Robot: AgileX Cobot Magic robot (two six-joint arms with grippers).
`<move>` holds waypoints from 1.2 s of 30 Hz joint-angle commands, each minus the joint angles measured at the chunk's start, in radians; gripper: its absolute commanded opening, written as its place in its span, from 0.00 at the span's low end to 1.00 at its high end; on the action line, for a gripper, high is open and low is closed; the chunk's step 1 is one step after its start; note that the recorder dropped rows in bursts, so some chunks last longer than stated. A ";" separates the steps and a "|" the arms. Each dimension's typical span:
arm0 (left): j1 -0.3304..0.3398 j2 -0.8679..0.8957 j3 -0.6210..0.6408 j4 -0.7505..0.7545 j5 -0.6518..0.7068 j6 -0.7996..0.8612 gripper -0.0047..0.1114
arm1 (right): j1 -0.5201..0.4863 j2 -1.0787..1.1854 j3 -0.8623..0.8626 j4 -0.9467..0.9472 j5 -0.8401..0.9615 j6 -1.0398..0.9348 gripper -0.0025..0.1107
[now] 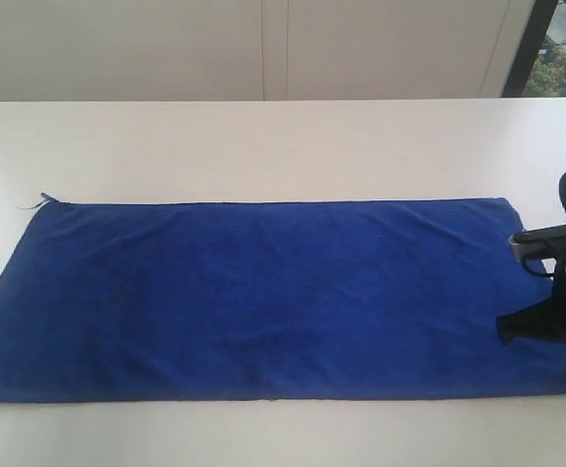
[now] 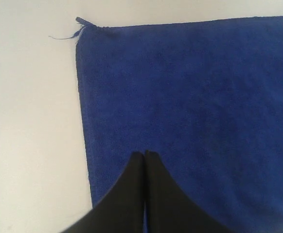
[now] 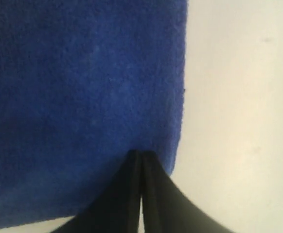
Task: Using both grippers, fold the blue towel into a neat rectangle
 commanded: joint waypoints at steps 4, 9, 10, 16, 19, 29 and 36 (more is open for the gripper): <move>0.003 -0.009 0.009 -0.013 0.017 0.006 0.04 | -0.002 -0.190 -0.020 -0.001 -0.173 -0.003 0.02; 0.003 -0.009 0.009 -0.013 0.038 0.006 0.04 | -0.038 -0.106 -0.053 -0.016 -0.382 0.037 0.02; 0.003 -0.009 0.009 -0.011 0.038 0.006 0.04 | -0.051 -0.087 -0.073 -0.016 -0.373 0.037 0.02; 0.003 -0.009 0.009 -0.011 0.034 0.006 0.04 | -0.113 0.076 -0.189 0.080 -0.330 -0.161 0.02; 0.003 -0.009 0.009 -0.011 0.031 0.006 0.04 | -0.113 0.130 -0.212 0.096 -0.342 -0.161 0.02; 0.003 -0.009 0.009 -0.004 0.036 0.006 0.04 | -0.113 0.196 -0.216 0.093 -0.335 -0.178 0.02; 0.003 -0.009 0.009 -0.002 0.036 0.006 0.04 | -0.123 0.203 -0.216 0.069 -0.305 -0.178 0.02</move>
